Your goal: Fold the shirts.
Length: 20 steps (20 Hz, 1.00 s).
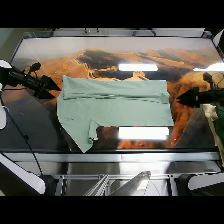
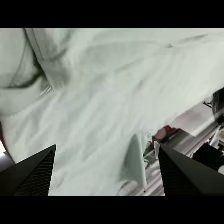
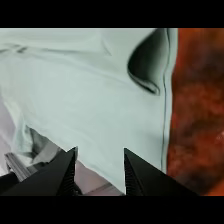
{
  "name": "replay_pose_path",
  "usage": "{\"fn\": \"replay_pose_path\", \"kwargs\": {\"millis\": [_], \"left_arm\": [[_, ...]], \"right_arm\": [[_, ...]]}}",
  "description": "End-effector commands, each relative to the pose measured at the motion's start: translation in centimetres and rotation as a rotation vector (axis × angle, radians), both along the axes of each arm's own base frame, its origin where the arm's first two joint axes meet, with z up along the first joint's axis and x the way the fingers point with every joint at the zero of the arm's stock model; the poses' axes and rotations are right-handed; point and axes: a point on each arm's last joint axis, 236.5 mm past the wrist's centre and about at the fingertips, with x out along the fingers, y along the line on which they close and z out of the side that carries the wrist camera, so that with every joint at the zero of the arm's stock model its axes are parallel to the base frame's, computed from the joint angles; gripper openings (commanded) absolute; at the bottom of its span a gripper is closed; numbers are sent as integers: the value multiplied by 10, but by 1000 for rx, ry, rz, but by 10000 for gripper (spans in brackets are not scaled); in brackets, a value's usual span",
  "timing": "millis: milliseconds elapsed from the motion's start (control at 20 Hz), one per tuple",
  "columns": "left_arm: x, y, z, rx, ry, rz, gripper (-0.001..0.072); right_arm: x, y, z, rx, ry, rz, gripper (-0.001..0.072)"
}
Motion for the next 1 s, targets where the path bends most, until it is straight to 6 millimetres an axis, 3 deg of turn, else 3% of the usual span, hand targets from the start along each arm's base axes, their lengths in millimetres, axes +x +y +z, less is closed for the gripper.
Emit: {"fn": "replay_pose_path", "kwargs": {"millis": [0, 200, 350, 550, 750, 850, 950], "left_arm": [[-56, -9, 5, -60, 24, 5, 717], [-134, -28, -19, -86, 75, 77, 717], [-172, -40, -26, -90, 103, 110, 716], [-183, -44, -27, -38, 51, 150, 699], [-184, -43, -28, 1, 10, 179, 700], [-189, -45, -34, 0, 28, 189, 700], [-192, -46, -39, 3, 38, 199, 700]], "right_arm": [[-61, -6, -25, -106, 75, 18, 354], [-101, 11, -61, -115, 115, -12, 369], [-103, 10, -76, -143, 118, -35, 368], [-95, 13, -85, -188, 104, -32, 368], [-84, 44, -85, -146, 78, 15, 356], [-81, 55, -82, -135, 69, 40, 38], [-80, 60, -80, -130, 64, 44, 23]]}}
